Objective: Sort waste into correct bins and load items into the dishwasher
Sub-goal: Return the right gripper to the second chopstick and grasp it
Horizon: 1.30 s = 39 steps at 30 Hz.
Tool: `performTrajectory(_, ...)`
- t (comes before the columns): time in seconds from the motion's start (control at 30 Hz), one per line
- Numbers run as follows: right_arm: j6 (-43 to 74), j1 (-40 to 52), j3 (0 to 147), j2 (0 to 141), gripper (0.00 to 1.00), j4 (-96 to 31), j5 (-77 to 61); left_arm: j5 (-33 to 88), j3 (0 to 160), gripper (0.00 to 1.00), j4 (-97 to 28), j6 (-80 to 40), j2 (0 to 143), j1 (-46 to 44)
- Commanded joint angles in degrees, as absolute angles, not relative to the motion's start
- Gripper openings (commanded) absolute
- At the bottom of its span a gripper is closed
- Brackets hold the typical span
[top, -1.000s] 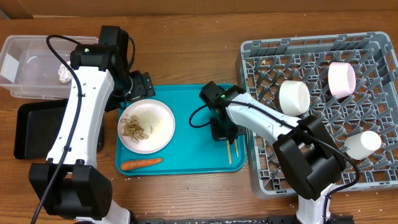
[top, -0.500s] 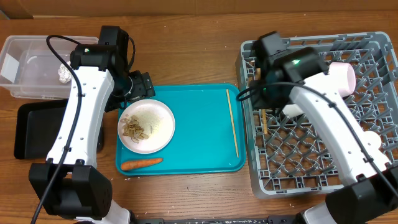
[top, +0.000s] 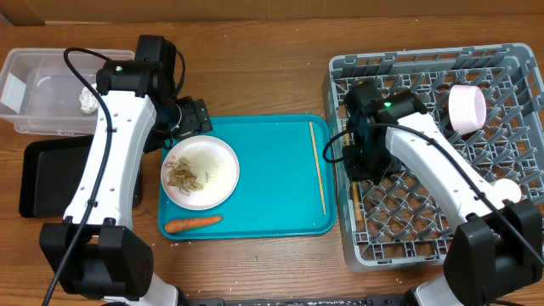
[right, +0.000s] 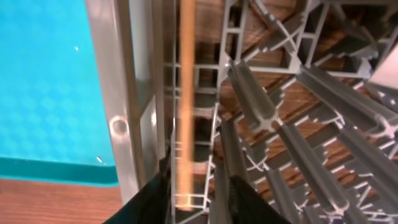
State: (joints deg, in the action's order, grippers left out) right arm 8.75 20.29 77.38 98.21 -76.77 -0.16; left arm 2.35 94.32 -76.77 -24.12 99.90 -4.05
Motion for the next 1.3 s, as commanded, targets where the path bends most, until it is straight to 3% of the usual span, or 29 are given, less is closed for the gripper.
performTrajectory(0.0, 8.56, 20.51, 83.96, 97.54, 0.36, -78.87, -0.49, 2.59, 94.98, 0.93, -76.95, -25.32, 99.63, -4.14)
performTrajectory(0.13, 9.17, 21.06, 94.19, 97.45, 0.37, -81.36, -0.60, 2.57, 94.98, 0.93, -76.95, -25.32, 99.63, -4.14)
performTrajectory(0.2, 9.13, 22.85, 99.94, 97.45, 0.51, -80.12, -0.80, 2.59, 94.98, 0.93, -76.93, -25.32, 99.63, -4.14)
performTrajectory(0.3, 9.10, 25.47, 100.77, 97.56, 0.60, -76.79, -0.75, 2.57, 94.98, 0.93, -76.95, -25.32, 99.63, -4.14)
performTrajectory(0.5, 10.52, 30.46, 96.82, 103.74, 0.61, -72.51, -0.73, 2.57, 94.98, 0.93, -77.08, -25.32, 99.63, -4.14)
performTrajectory(0.87, 14.20, 31.27, 94.13, 119.52, 0.59, -69.87, 1.58, 2.55, 94.98, 0.93, -77.08, -25.32, 99.63, -4.14)
performTrajectory(1.27, 14.20, 31.44, 92.79, 124.53, 0.59, -68.77, 1.43, 2.42, 94.98, 0.93, -77.03, -25.34, 99.63, -4.14)
